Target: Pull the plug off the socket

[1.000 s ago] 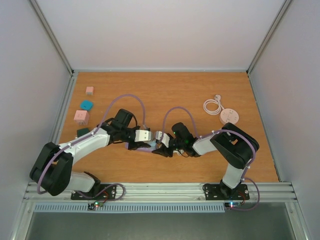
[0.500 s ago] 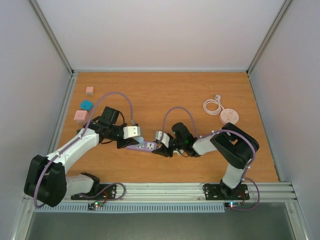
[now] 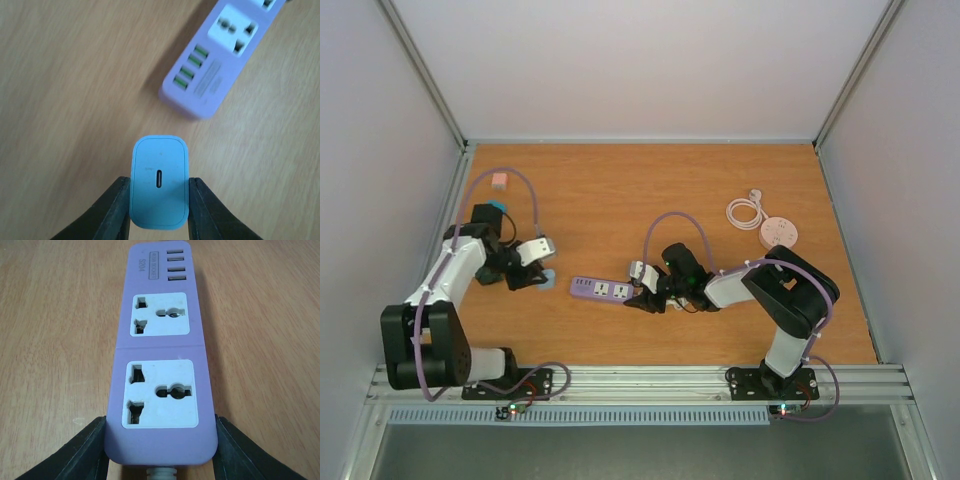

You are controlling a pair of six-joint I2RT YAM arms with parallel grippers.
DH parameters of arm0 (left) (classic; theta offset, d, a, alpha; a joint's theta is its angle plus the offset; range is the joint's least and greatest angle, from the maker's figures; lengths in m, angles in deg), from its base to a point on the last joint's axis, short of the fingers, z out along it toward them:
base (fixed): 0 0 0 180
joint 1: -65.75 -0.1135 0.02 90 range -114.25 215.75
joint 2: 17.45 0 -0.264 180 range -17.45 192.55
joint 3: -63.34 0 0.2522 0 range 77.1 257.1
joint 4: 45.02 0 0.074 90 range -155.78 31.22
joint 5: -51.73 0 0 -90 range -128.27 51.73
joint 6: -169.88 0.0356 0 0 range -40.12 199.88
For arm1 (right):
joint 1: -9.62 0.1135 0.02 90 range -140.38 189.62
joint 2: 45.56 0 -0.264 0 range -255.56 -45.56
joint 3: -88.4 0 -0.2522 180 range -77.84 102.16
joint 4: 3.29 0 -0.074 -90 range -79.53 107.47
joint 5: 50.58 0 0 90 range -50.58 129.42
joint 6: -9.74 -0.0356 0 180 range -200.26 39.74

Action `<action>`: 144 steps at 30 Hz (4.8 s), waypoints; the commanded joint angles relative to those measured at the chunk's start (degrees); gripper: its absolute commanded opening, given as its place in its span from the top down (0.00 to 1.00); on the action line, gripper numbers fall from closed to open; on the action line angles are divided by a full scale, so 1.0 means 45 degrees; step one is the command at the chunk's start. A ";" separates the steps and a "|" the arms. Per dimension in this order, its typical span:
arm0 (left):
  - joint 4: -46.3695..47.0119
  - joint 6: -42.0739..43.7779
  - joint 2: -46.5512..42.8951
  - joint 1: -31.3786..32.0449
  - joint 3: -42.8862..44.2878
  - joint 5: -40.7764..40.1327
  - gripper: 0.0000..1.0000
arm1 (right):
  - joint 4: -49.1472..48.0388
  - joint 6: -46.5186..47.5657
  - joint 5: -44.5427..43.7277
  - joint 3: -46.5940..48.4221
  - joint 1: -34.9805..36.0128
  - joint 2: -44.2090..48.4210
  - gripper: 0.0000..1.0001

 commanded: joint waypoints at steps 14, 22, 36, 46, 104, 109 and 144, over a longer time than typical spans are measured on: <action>-0.3774 0.4846 0.1743 -0.5009 0.0897 -0.2336 0.81 | 0.1269 0.0378 -0.0437 0.0308 0.0232 0.0108 0.64; -0.4514 0.5223 0.3707 -0.6002 0.1747 -0.2960 0.80 | 0.1395 0.0361 -0.0456 0.0335 0.0261 0.0225 0.60; -0.3830 0.4612 0.5009 -0.6342 0.2645 -0.3201 0.54 | 0.1596 0.0096 -0.0700 0.0550 0.0260 0.0417 0.32; -0.3602 0.4697 0.4142 -0.6331 0.2610 -0.2463 0.34 | 0.1965 -0.0117 -0.0766 0.0765 0.0263 0.0848 0.26; -0.0330 0.1319 0.1670 -0.1059 0.1522 0.1385 0.25 | 1.2468 0.4481 -0.2330 0.2293 -0.4987 0.3266 0.64; -0.0135 0.1171 0.2042 -0.0722 0.1843 0.1435 0.25 | 1.2779 0.4606 -0.2531 0.1780 -0.6119 0.3700 0.65; 0.0847 0.0103 0.3957 0.0856 0.3425 0.1494 0.25 | 1.4395 0.5730 -0.3024 0.0973 -1.5425 0.3907 0.66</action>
